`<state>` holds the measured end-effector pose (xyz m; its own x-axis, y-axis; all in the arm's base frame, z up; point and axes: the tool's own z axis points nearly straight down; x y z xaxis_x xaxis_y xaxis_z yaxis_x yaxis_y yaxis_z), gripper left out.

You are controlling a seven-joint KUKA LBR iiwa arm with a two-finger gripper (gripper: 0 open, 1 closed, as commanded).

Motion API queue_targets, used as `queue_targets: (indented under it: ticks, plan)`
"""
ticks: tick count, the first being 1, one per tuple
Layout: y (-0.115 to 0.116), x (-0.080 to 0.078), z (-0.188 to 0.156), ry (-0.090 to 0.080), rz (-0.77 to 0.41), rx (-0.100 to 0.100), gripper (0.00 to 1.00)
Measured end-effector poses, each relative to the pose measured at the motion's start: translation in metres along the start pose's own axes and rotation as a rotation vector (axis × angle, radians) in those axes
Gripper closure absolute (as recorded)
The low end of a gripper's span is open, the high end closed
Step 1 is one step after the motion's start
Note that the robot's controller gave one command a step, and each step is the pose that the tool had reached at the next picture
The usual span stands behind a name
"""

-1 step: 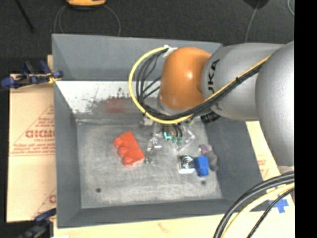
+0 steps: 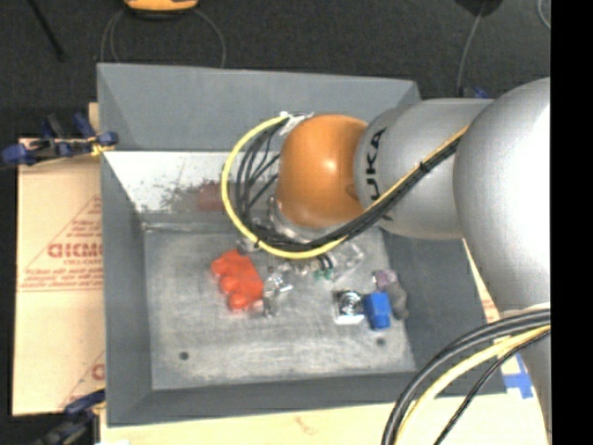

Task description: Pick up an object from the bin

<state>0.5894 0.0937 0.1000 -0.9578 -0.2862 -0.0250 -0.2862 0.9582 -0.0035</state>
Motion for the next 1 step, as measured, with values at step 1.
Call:
queue_targets:
  ticks: [1]
  plan:
    - [0.012, -0.0104, 0.0061, -0.014, -0.153, -0.002, 0.0]
